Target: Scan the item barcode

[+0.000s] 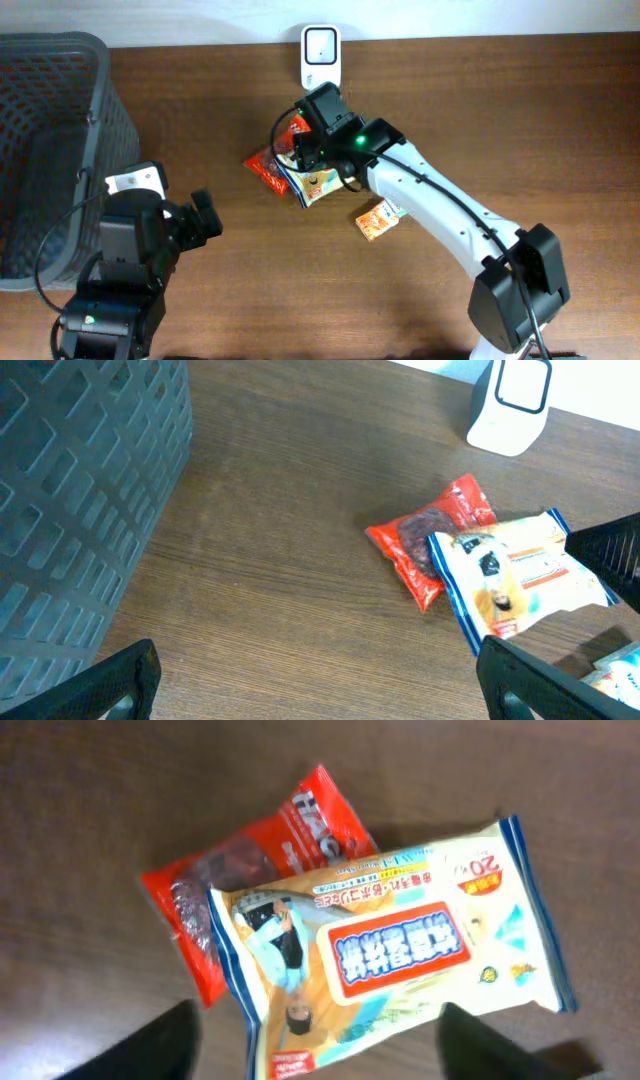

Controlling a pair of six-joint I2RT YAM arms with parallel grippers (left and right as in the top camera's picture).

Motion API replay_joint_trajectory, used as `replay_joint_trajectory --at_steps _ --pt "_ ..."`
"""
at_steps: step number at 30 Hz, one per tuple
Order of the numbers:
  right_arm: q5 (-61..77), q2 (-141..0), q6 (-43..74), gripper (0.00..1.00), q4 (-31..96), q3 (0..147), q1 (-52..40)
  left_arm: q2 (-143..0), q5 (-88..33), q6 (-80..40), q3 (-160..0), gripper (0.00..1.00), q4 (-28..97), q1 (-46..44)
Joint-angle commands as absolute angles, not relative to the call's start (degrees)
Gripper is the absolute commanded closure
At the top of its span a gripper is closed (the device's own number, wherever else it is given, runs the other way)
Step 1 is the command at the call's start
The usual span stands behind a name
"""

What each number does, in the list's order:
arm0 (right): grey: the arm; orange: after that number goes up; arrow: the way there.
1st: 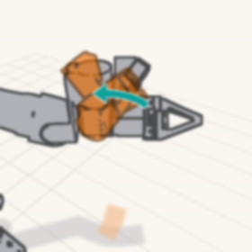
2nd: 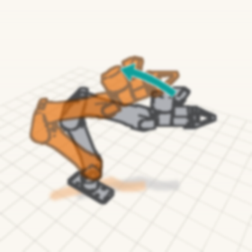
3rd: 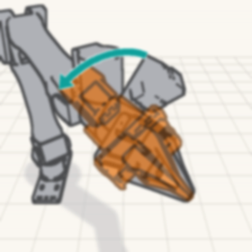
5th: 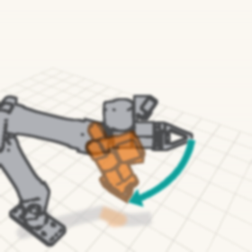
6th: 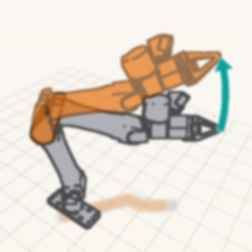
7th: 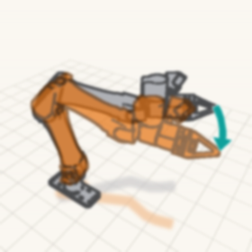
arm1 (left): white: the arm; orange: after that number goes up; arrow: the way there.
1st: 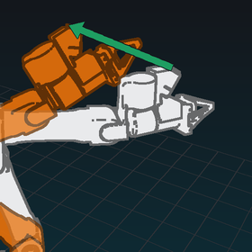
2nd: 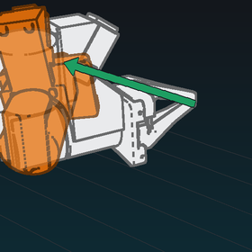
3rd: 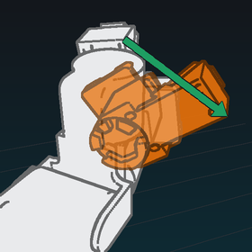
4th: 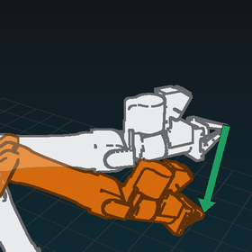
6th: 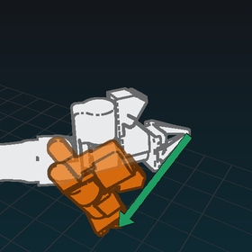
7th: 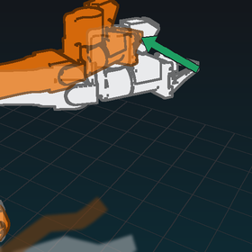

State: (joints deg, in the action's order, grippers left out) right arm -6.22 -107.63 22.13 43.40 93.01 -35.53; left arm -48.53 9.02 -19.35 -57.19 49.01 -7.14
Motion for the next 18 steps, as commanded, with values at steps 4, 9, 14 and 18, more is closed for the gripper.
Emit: replay_joint_trajectory --at_steps 4,9,14,18 --pt "-0.5 -108.4 35.7 0.01 48.0 95.2 -27.0 -48.3 8.8 -19.9 -57.0 0.01 48.9 -6.9" --pt "8.5 -115.9 47.0 0.01 47.8 92.4 -26.7 -48.3 8.8 -19.9 -57.0 0.01 48.9 -6.9" --pt "13.4 -119.5 53.5 0.01 45.6 92.0 -27.0 -48.3 8.8 -19.9 -57.0 0.01 48.9 -6.9" --pt "13.4 -119.6 58.1 0.01 38.8 86.0 -27.0 -48.3 8.8 -19.9 -57.0 0.01 48.9 -6.9"
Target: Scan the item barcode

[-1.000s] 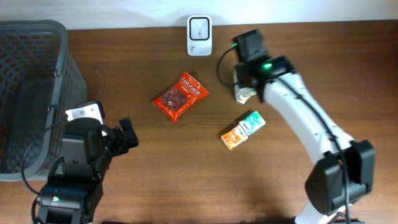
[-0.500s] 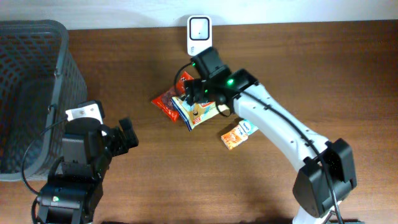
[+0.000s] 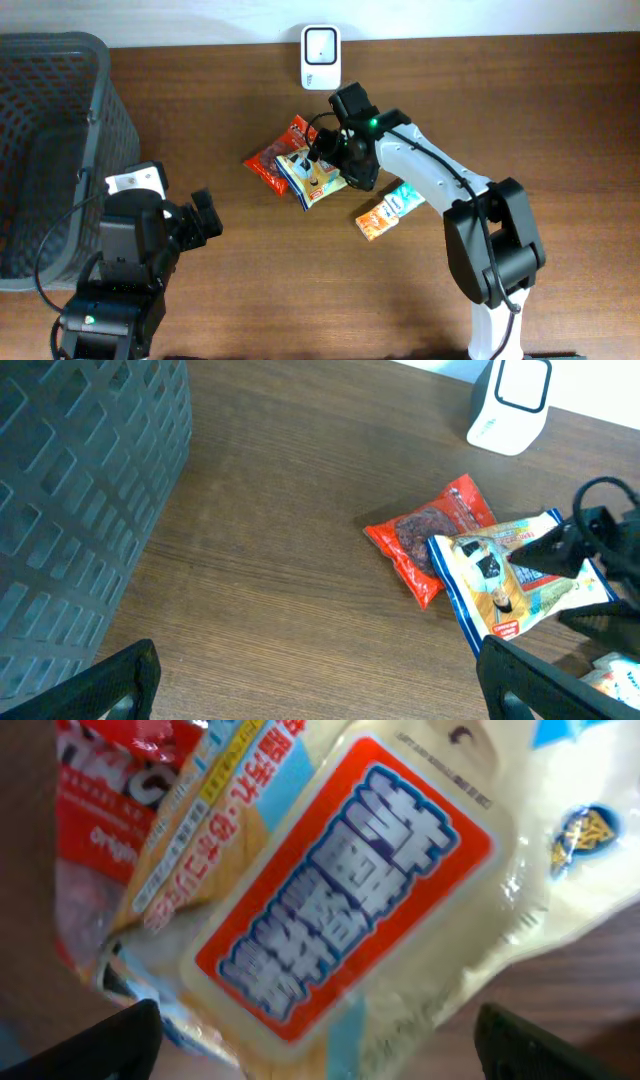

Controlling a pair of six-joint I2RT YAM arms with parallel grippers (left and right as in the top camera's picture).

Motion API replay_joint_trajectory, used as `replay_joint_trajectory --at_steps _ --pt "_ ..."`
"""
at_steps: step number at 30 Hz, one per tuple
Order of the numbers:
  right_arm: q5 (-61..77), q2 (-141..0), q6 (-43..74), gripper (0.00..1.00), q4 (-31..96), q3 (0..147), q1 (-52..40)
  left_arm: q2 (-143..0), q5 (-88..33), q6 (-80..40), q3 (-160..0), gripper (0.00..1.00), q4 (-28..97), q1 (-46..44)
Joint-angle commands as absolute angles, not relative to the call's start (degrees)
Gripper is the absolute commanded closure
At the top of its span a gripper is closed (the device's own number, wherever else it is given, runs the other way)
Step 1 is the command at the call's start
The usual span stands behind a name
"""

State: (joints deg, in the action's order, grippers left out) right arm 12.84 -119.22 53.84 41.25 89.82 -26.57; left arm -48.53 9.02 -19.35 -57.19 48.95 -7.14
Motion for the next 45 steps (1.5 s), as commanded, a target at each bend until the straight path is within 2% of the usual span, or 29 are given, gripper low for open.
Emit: replay_joint_trajectory --at_steps 1,5,6,7,10,11,12,15,19,21,26,29,31,33,35,37,39,40,42,45 --pt "14.2 -119.6 58.5 0.01 36.6 84.4 -27.0 -48.3 8.8 -19.9 -57.0 0.01 48.9 -6.9" --pt "16.3 -119.7 58.6 0.03 25.5 78.8 -27.0 -48.3 8.8 -19.9 -57.0 0.01 48.9 -6.9" --pt "15.8 -119.7 58.6 0.12 23.3 77.8 -27.0 -48.3 8.8 -19.9 -57.0 0.01 48.9 -6.9" --pt "15.9 -119.7 58.6 0.36 22.0 77.2 -27.0 -48.3 8.8 -19.9 -57.0 0.01 48.9 -6.9" --pt "15.9 -119.6 57.1 0.69 21.8 77.1 -27.0 -48.3 8.8 -19.9 -57.0 0.01 48.9 -6.9" --pt "15.8 -119.6 54.7 0.88 21.5 77.1 -26.9 -48.3 8.8 -19.9 -57.0 0.01 48.9 -6.9" --pt "15.9 -119.5 53.7 0.96 21.6 77.2 -26.5 -48.3 8.8 -19.9 -57.0 0.01 48.9 -6.9" --pt "15.9 -117.3 46.4 0.96 22.0 77.8 -25.7 -48.3 8.8 -19.9 -57.0 0.01 48.9 -6.9" --pt "15.6 -111.1 31.4 0.96 22.0 81.9 -25.7 -48.3 8.8 -19.9 -57.0 0.01 48.9 -6.9" --pt "13.2 -109.6 31.5 0.96 19.6 83.3 -25.8 -48.3 8.8 -19.9 -57.0 0.01 48.9 -6.9" --pt "12.8 -110.0 31.7 0.96 4.4 83.5 -25.9 -48.3 8.8 -19.9 -57.0 0.01 48.9 -6.9" --pt "12.8 -111.3 27.7 0.96 -4.7 83.5 -25.6 -48.3 8.8 -19.9 -57.0 0.01 48.9 -6.9" --pt "12.8 -112.6 27.5 0.96 -4.6 83.5 -24.9 -48.3 8.8 -19.9 -57.0 0.01 48.9 -6.9" --pt "9.4 -112.6 27.3 0.78 1.7 83.5 -24.0 -48.3 8.8 -19.9 -57.0 0.01 48.9 -6.9" --pt "4.6 -112.6 21.3 0.62 6.5 83.5 -23.0 -48.3 8.8 -19.9 -57.0 0.01 48.9 -6.9" --pt "3.8 -112.9 13.4 0.33 10.3 83.5 -20.9 -48.3 8.8 -19.9 -57.0 0.01 48.9 -6.9" --pt "3.9 -112.9 10.5 0.06 13.5 83.5 -17.6 -48.3 8.8 -19.9 -57.0 0.01 48.9 -6.9" --pt "5.9 -113.1 10.5 0.03 14.4 83.5 -15.2 -48.3 8.8 -19.9 -57.0 0.01 48.9 -6.9" --pt "23.9 -115.9 10.3 0.02 13.9 83.5 -9.0 -48.3 8.8 -19.9 -57.0 0.01 48.9 -6.9" --pt "30.2 -119.9 11.2 0.02 13.3 83.6 -7.1 -48.3 8.8 -19.9 -57.0 0.01 48.9 -6.9"
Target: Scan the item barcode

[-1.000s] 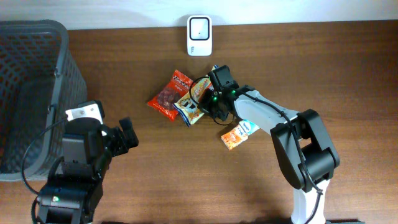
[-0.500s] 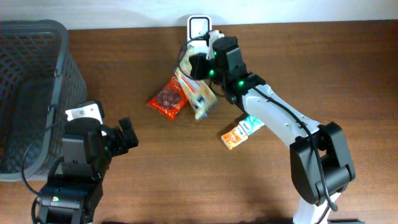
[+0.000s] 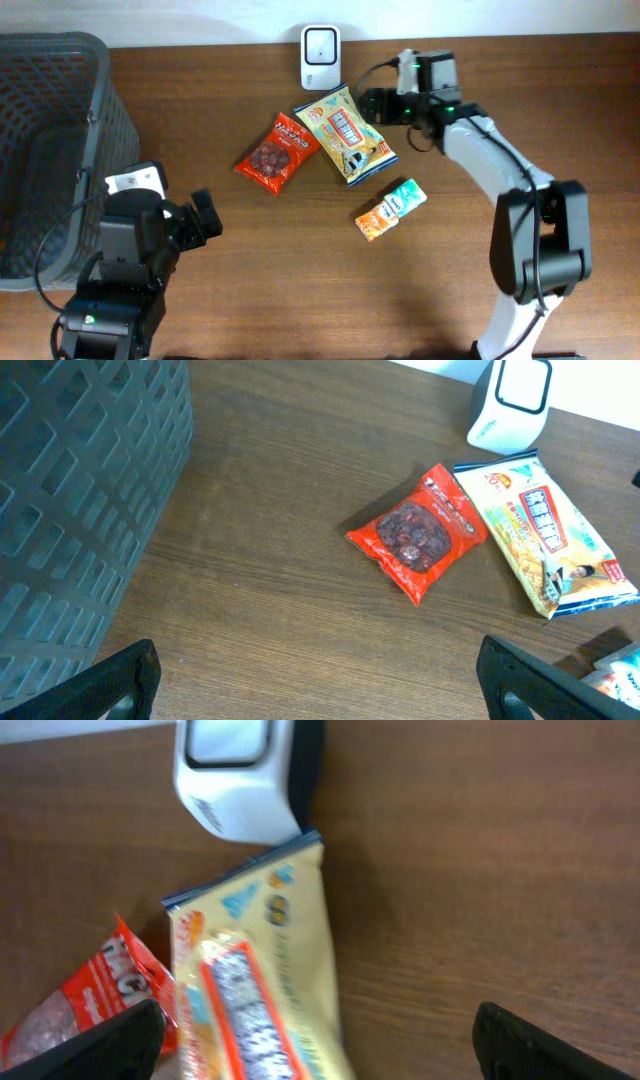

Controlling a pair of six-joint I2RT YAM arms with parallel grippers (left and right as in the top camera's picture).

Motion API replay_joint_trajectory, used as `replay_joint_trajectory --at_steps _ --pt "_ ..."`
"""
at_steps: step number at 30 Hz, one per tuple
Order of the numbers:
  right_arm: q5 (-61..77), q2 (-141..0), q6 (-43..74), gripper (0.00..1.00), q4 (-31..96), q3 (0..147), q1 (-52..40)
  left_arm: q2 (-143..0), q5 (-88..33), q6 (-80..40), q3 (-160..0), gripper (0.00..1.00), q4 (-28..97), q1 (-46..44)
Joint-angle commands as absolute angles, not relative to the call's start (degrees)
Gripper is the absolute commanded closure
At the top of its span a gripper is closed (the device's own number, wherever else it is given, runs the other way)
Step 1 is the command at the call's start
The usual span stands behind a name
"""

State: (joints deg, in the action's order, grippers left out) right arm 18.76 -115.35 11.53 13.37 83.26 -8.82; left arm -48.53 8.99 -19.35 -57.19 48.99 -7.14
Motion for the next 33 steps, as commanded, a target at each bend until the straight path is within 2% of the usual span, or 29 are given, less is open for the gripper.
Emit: replay_joint_trajectory --at_steps 1,7,9,16,22,24,25,27,28,33 --pt "31.9 -121.1 11.6 0.02 14.3 84.0 -7.2 -48.3 8.8 -19.9 -57.0 0.01 48.9 -6.9" --pt "32.6 -123.4 11.6 0.02 33.4 100.5 -7.2 -48.3 8.8 -19.9 -57.0 0.01 48.9 -6.9" --pt "32.8 -124.0 11.5 0.02 35.9 102.1 -7.6 -48.3 8.8 -19.9 -57.0 0.01 48.9 -6.9" --pt "23.1 -127.9 9.0 0.02 32.0 101.8 -11.4 -48.3 8.8 -19.9 -57.0 0.01 48.9 -6.9" --pt "22.9 -134.7 7.3 0.01 29.8 101.8 -13.4 -48.3 8.8 -19.9 -57.0 0.01 48.9 -6.9" --pt "23.6 -136.2 7.3 0.12 30.1 101.8 -13.5 -48.3 8.8 -19.9 -57.0 0.01 48.9 -6.9" --pt "23.7 -136.4 7.3 0.28 30.9 101.8 -13.5 -48.3 8.8 -19.9 -57.0 0.01 48.9 -6.9" --pt "23.9 -136.4 8.2 0.76 31.1 101.8 -13.5 -48.3 8.8 -19.9 -57.0 0.01 48.9 -6.9" --pt "24.5 -136.4 9.6 0.94 31.1 101.8 -13.5 -48.3 8.8 -19.9 -57.0 0.01 48.9 -6.9" --pt "33.7 -136.0 11.6 0.96 31.2 105.2 -13.3 -48.3 8.8 -19.9 -57.0 0.01 48.9 -6.9"
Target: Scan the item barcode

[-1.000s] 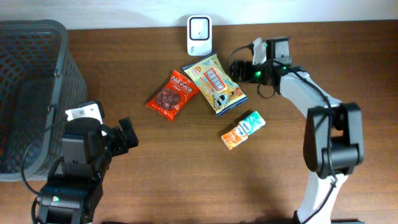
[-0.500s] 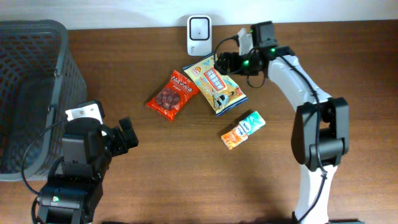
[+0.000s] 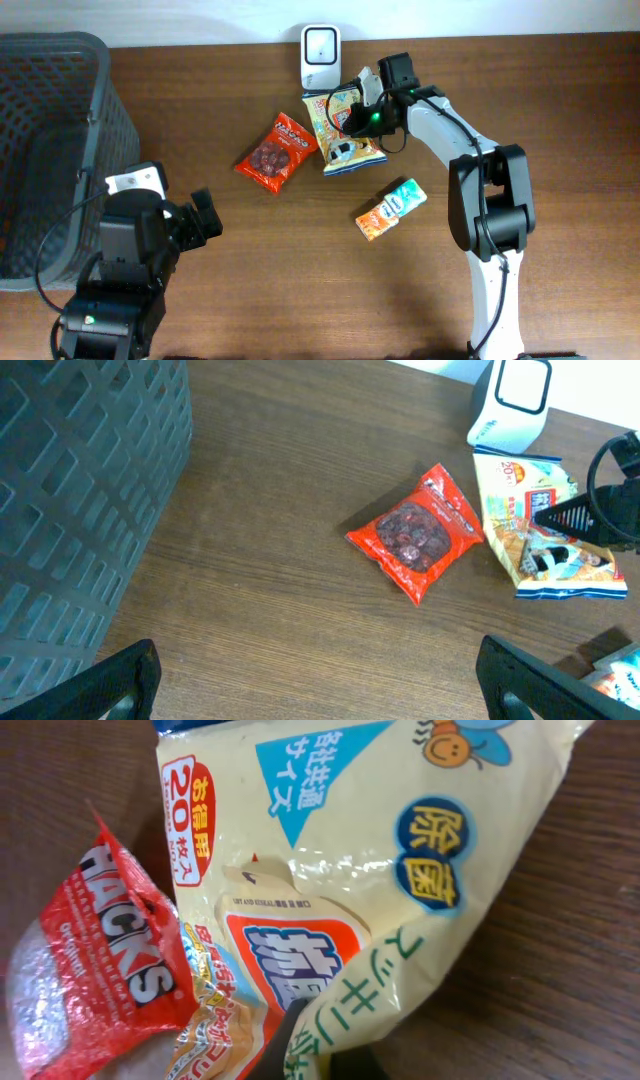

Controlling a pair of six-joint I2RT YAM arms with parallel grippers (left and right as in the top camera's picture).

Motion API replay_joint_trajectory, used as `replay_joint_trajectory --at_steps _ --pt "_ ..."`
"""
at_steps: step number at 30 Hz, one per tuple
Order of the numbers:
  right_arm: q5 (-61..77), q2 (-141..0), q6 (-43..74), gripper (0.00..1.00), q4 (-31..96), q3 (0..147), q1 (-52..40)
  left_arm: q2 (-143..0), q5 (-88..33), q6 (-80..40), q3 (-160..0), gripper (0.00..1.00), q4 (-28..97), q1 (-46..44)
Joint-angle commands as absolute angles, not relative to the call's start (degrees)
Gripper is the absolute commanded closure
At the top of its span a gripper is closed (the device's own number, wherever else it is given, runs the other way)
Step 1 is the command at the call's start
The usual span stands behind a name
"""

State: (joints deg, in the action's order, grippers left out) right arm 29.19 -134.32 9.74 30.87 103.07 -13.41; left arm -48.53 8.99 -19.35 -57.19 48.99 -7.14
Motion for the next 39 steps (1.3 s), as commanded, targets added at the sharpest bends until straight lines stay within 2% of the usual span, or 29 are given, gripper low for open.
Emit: replay_joint_trajectory --at_steps 1,4,7,8,11,15,18,25,31,35,39 --pt "35.7 -135.8 11.6 0.96 31.2 106.2 -13.2 -48.3 8.8 -19.9 -57.0 0.01 48.9 -6.9" --pt "43.2 -135.0 11.6 0.96 31.3 112.0 -12.7 -48.3 8.8 -19.9 -57.0 0.01 48.9 -6.9" --pt "44.2 -134.9 11.7 0.96 30.7 116.8 -12.7 -48.3 8.8 -19.9 -57.0 0.01 48.9 -6.9" --pt "44.2 -134.9 12.1 0.96 26.6 117.3 -12.7 -48.3 8.8 -19.9 -57.0 0.01 48.9 -6.9" --pt "34.4 -135.0 21.8 0.96 15.0 117.3 -12.8 -48.3 8.8 -19.9 -57.0 0.01 48.9 -6.9" --pt "27.3 -135.8 22.8 0.96 6.6 117.3 -14.1 -48.3 8.8 -19.9 -57.0 0.01 48.9 -6.9" --pt "22.0 -136.7 22.9 0.96 6.9 117.3 -15.8 -48.3 8.8 -19.9 -57.0 0.01 48.9 -6.9" --pt "23.7 -134.9 24.3 0.96 9.5 117.3 -11.9 -48.3 8.8 -19.9 -57.0 0.01 48.9 -6.9" --pt "23.7 -129.2 24.9 0.96 25.0 117.3 5.0 -48.3 8.8 -19.9 -57.0 0.01 48.9 -6.9" --pt "23.3 -129.4 24.9 0.96 38.4 117.3 21.1 -48.3 8.8 -19.9 -57.0 0.01 48.9 -6.9" --pt "19.2 -129.9 23.8 0.96 45.9 117.1 34.2 -48.3 8.8 -19.9 -57.0 0.01 48.9 -6.9"
